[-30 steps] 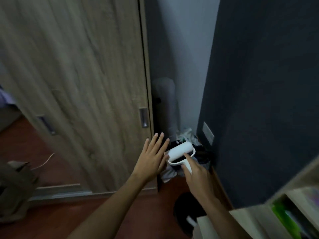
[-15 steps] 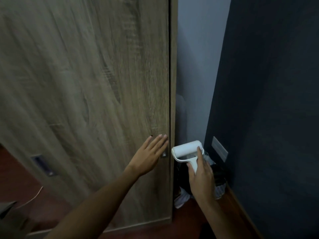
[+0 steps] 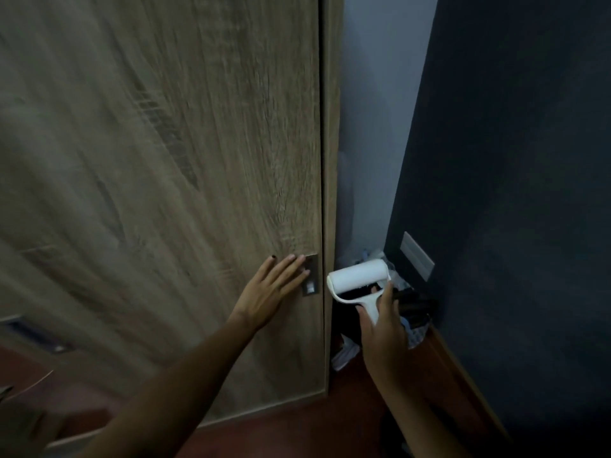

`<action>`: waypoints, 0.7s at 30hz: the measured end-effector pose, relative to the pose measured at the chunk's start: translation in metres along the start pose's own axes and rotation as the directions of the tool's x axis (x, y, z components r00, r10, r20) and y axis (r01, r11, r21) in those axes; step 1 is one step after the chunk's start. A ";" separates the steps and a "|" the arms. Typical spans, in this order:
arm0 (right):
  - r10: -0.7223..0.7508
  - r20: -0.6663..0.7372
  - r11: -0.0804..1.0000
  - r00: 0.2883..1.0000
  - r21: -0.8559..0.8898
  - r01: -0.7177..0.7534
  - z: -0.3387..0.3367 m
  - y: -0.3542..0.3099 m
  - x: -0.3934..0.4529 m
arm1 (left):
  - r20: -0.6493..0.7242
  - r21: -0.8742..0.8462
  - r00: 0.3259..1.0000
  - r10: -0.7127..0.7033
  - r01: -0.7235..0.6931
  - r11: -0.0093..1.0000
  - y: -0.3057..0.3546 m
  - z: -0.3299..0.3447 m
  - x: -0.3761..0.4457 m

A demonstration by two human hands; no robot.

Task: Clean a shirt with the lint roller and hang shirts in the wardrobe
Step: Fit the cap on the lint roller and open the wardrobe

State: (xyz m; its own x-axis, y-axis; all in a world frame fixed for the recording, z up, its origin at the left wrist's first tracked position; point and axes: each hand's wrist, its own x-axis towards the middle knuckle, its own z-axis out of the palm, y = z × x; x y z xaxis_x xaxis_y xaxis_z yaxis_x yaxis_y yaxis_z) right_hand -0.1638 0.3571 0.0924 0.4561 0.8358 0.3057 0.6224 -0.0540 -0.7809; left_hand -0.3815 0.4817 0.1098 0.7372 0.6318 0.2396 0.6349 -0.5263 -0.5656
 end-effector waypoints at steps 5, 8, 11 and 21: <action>-0.006 0.079 0.996 0.997 0.092 -0.002 0.011 0.003 0.002 | -0.011 -0.009 0.999 -0.033 0.033 0.999 0.004 0.007 0.003; -0.034 0.085 0.997 0.996 0.069 0.028 0.018 -0.001 0.003 | -0.039 -0.037 0.998 -0.052 0.050 0.998 0.006 0.010 0.001; -0.064 0.074 0.998 0.995 0.021 0.062 0.027 -0.003 0.008 | -0.072 -0.042 0.995 -0.062 0.059 0.997 0.005 0.014 0.002; -0.045 0.116 0.993 0.992 0.110 0.033 0.042 -0.017 0.003 | -0.107 -0.060 0.991 -0.083 0.076 0.995 -0.013 0.026 -0.019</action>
State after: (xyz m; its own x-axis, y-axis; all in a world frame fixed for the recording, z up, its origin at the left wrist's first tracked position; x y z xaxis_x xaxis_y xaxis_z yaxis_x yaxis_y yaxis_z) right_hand -0.2002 0.3838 0.0838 0.3506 0.8950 0.2758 0.5636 0.0336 -0.8254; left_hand -0.4098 0.4917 0.0924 0.7028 0.6084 0.3688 0.7021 -0.5097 -0.4972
